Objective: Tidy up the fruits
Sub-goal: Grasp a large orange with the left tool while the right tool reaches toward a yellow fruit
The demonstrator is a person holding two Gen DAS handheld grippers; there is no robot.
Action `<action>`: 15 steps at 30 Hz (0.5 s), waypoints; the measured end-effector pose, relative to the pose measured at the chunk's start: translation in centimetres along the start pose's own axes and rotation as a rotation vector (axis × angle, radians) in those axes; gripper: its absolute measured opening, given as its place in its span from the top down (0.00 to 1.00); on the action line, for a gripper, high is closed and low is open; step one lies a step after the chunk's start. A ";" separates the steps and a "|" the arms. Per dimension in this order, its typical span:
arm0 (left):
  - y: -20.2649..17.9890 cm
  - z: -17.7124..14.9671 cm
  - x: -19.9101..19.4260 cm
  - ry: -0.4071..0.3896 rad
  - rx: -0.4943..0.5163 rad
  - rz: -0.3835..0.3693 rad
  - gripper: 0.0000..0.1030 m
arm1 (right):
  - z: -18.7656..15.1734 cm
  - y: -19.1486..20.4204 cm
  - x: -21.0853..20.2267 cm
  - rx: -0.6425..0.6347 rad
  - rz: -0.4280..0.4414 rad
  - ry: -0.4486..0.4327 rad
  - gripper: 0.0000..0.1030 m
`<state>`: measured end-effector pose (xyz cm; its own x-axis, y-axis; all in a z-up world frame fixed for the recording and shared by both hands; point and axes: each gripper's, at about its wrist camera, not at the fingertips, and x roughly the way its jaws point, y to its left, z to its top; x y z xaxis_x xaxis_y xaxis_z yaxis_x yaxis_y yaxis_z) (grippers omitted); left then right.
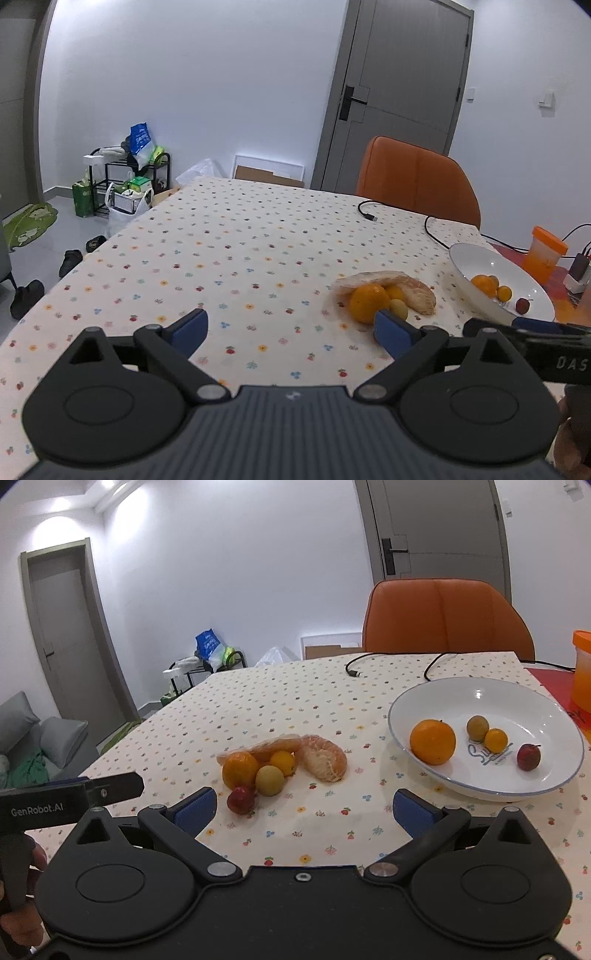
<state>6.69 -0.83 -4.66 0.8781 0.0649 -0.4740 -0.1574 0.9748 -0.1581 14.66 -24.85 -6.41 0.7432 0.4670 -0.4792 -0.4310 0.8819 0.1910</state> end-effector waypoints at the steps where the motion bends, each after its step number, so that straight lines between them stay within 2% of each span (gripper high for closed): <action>1: -0.1 0.0 0.1 -0.002 0.003 0.002 0.07 | 0.0 0.0 0.2 0.000 -0.001 0.002 0.00; 7: -0.7 0.2 1.4 0.016 -0.001 -0.015 0.09 | 0.2 -0.4 0.5 -0.003 0.007 -0.023 0.04; 12: -1.4 0.3 2.4 0.019 0.004 -0.034 0.09 | 0.5 -1.0 1.3 -0.006 0.017 -0.002 0.21; 15: -1.9 0.3 2.9 0.022 0.006 -0.034 0.09 | 0.6 -1.2 1.8 -0.008 0.020 0.006 0.25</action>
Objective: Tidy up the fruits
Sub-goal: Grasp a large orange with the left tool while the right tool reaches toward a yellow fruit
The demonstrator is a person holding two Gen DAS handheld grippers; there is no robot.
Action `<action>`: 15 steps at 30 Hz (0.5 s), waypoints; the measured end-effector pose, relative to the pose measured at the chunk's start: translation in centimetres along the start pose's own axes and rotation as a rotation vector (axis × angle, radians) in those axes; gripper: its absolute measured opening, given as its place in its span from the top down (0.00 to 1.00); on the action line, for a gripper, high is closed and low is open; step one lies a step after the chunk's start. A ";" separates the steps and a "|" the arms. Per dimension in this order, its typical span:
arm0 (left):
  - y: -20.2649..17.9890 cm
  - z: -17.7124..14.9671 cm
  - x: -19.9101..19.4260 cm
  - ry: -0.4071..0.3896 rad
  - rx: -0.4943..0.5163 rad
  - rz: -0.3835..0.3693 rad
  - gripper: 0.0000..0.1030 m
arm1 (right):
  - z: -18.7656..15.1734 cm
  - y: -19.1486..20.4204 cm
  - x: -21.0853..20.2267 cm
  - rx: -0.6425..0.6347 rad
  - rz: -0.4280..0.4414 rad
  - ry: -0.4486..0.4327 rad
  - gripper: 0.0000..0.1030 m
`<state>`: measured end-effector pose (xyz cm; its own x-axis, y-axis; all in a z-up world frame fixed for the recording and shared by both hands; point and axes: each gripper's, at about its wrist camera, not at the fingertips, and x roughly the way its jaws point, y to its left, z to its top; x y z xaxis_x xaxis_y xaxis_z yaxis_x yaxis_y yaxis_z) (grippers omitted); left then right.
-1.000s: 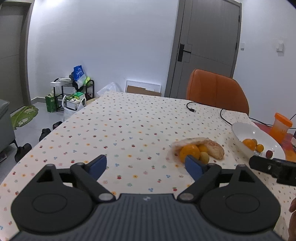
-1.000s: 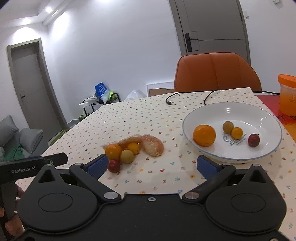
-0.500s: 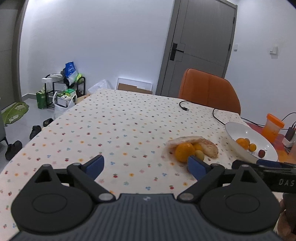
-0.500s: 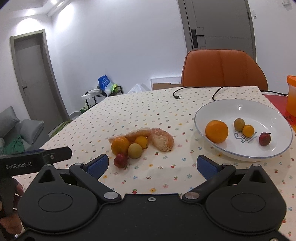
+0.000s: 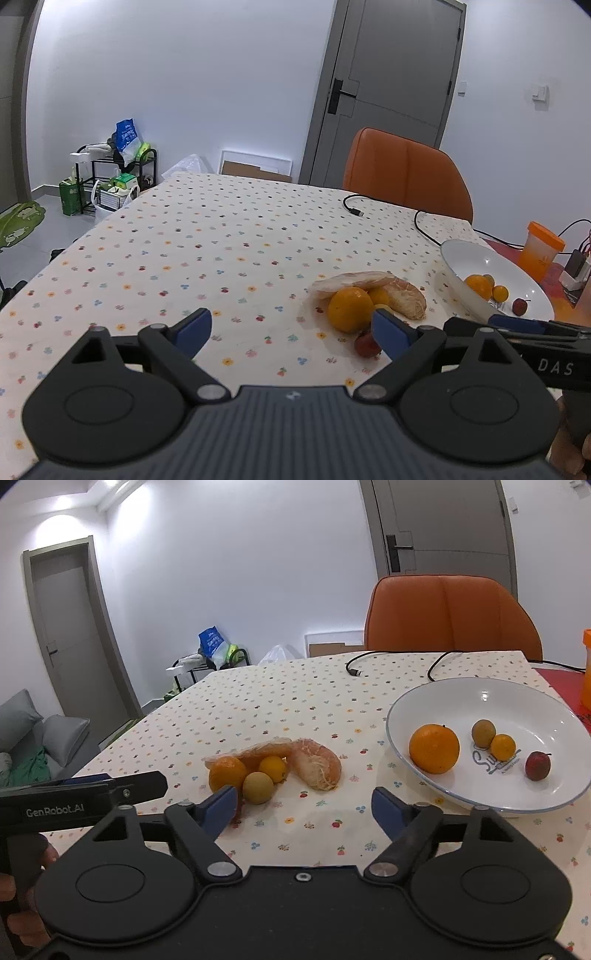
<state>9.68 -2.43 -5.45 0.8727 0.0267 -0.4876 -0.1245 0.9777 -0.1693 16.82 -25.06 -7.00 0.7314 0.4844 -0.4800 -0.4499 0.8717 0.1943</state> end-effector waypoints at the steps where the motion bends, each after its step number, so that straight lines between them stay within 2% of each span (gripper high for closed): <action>1: -0.1 0.1 0.2 0.001 0.000 -0.001 0.09 | 0.0 -0.1 0.2 -0.001 0.001 0.002 0.27; 6: -0.7 0.2 1.2 0.008 0.001 -0.001 0.15 | 0.1 -0.6 1.1 0.004 0.016 0.023 0.40; 9: -1.2 0.3 1.8 0.015 0.001 0.001 0.21 | 0.1 -1.0 1.5 0.007 0.021 0.032 0.42; 13: -1.8 0.3 2.7 0.033 0.001 -0.016 0.37 | 0.1 -1.3 2.0 0.002 0.020 0.045 0.46; 15: -2.1 0.2 3.2 0.044 -0.002 -0.025 0.40 | 0.1 -1.5 2.2 0.000 0.019 0.049 0.48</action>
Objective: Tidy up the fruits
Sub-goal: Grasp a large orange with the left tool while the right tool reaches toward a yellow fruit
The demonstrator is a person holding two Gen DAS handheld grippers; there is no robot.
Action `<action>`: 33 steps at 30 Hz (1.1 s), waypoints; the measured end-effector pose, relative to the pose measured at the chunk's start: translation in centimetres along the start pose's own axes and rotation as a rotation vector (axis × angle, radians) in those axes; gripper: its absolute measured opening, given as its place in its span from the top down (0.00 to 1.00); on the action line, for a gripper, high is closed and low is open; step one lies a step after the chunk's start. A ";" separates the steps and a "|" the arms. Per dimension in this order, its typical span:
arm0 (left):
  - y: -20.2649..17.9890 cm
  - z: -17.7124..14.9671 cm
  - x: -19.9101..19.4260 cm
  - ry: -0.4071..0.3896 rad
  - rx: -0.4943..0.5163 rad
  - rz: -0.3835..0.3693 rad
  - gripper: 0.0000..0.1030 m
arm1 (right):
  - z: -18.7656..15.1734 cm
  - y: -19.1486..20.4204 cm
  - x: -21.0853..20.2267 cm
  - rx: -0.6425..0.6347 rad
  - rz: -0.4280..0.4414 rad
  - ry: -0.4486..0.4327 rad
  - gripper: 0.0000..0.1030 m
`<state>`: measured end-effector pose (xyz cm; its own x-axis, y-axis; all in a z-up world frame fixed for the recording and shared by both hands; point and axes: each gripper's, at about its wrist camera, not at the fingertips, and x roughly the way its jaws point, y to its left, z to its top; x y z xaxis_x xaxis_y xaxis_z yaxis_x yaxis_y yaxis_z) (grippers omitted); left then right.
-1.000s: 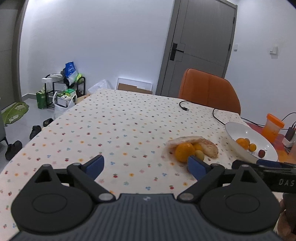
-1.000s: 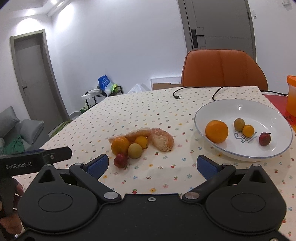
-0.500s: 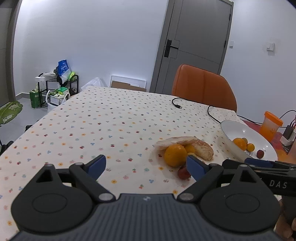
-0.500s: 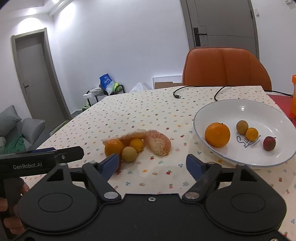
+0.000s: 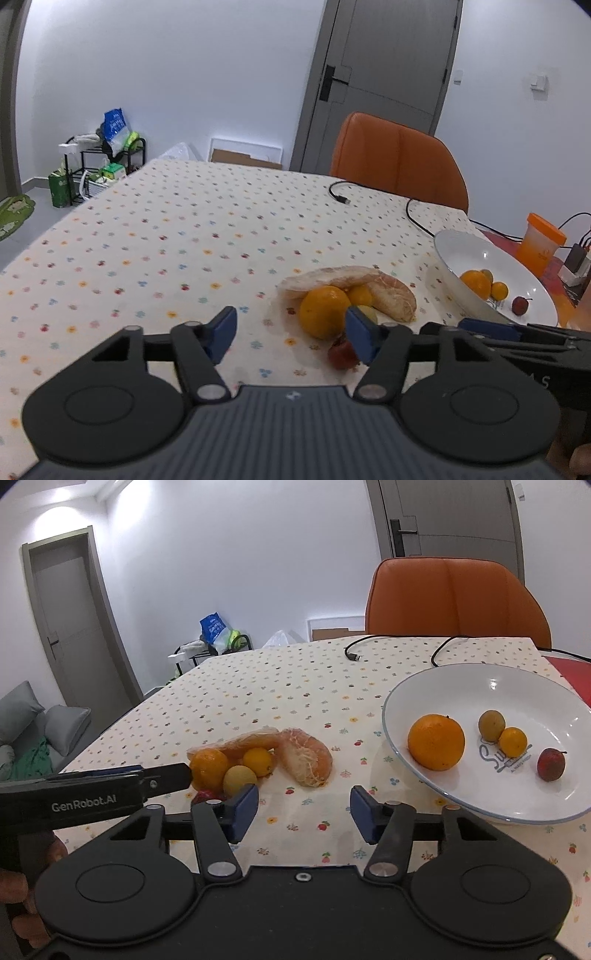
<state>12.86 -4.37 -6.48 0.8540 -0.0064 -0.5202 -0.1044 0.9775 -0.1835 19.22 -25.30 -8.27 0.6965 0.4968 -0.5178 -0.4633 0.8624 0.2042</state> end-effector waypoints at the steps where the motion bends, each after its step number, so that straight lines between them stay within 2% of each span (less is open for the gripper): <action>1: -0.1 0.0 0.2 0.003 -0.003 -0.007 0.41 | 0.0 -0.1 0.1 -0.001 -0.001 0.001 0.48; 6: -0.8 0.1 1.0 0.003 -0.002 -0.021 0.45 | 0.0 -0.4 0.5 -0.011 0.005 0.008 0.52; 11: -1.1 0.1 2.0 0.017 -0.012 -0.025 0.53 | 0.1 -0.6 1.0 -0.018 0.016 0.019 0.56; 23: -0.9 0.6 3.4 0.023 -0.068 -0.056 0.55 | 0.7 -0.4 2.4 -0.048 0.023 0.025 0.59; 25: -0.7 0.7 3.5 0.023 -0.078 -0.071 0.66 | 0.8 -0.3 2.7 -0.054 0.023 0.028 0.59; 33: 0.3 0.8 2.5 0.006 -0.090 -0.036 0.67 | 1.5 0.5 3.6 -0.088 0.001 0.031 0.59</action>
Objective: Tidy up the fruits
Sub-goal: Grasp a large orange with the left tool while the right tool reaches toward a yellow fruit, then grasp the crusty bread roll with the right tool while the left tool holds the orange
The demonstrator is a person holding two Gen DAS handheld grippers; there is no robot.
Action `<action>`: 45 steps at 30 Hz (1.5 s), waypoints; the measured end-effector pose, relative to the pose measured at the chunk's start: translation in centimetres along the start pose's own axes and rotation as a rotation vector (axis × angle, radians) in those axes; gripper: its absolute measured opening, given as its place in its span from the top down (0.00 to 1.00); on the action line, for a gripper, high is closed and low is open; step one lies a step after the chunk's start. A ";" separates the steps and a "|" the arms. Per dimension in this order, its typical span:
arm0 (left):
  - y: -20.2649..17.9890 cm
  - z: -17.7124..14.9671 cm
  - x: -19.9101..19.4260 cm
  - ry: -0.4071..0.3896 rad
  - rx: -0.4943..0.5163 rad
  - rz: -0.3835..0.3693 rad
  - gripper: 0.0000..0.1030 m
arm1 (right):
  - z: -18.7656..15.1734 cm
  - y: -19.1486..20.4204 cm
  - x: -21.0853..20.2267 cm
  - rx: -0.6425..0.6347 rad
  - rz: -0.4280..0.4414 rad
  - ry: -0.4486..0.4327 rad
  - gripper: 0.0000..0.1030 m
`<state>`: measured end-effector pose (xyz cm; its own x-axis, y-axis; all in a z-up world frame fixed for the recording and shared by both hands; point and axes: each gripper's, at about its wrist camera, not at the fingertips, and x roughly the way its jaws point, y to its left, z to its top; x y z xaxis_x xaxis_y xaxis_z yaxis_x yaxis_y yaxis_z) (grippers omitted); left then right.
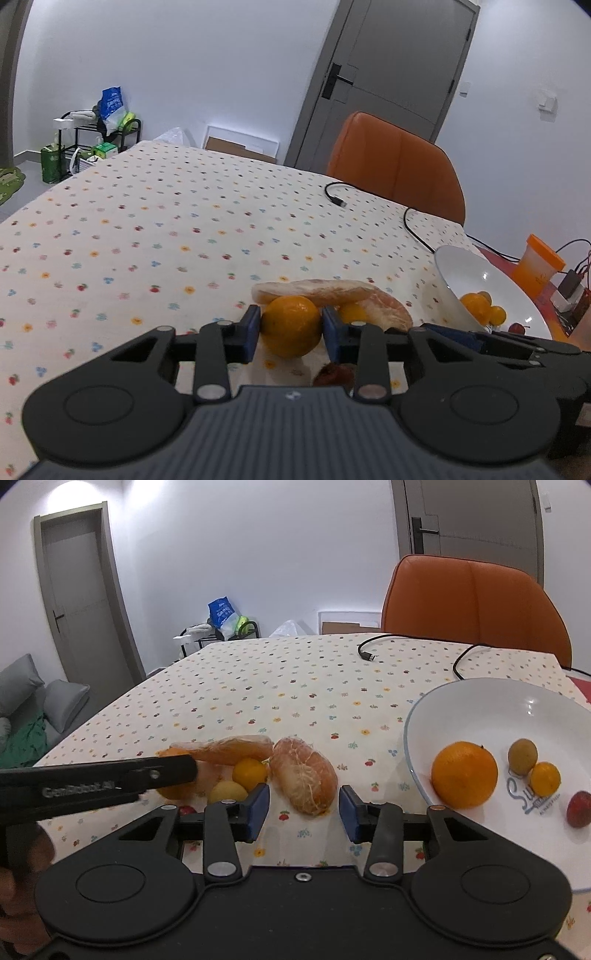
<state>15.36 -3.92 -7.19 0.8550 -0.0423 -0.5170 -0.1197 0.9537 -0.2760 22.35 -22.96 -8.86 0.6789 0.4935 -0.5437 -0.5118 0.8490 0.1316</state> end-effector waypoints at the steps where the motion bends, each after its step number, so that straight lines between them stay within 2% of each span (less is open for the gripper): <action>1: 0.2 0.1 -0.2 -0.005 -0.001 0.006 0.67 | 0.1 0.1 0.1 -0.005 -0.002 0.001 0.59; 13: 2.7 0.5 -1.3 -0.020 -0.024 0.060 0.67 | 0.6 1.0 1.7 -0.060 -0.041 0.021 0.59; 17: 3.0 0.2 -1.3 -0.007 -0.023 0.069 0.67 | 0.6 1.3 1.7 -0.072 -0.060 0.029 0.64; 22: 2.9 0.0 -1.4 -0.003 -0.006 0.074 0.66 | 0.4 1.7 1.0 -0.063 -0.031 0.040 0.67; 25: 3.2 -0.4 -1.0 0.026 -0.015 0.089 0.66 | 0.2 2.0 0.5 -0.070 -0.011 0.041 0.67; 28: 2.9 -0.7 -1.0 0.014 0.006 0.096 0.66 | 0.3 2.0 0.3 -0.072 -0.019 0.031 0.67; 42: 3.3 -0.4 -0.9 0.007 -0.010 0.090 0.66 | 0.7 2.4 2.1 -0.124 -0.045 0.040 0.61; 44: 3.2 -0.4 -0.9 0.007 -0.011 0.091 0.66 | 0.7 2.5 2.1 -0.129 -0.045 0.040 0.61; 45: 3.2 -0.4 -0.9 0.006 -0.012 0.092 0.66 | 0.7 2.5 2.1 -0.128 -0.046 0.038 0.65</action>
<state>13.98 -0.91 -7.97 0.8370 0.0431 -0.5455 -0.2032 0.9501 -0.2366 22.86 -19.68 -9.12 0.6838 0.4450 -0.5783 -0.5454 0.8382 0.0000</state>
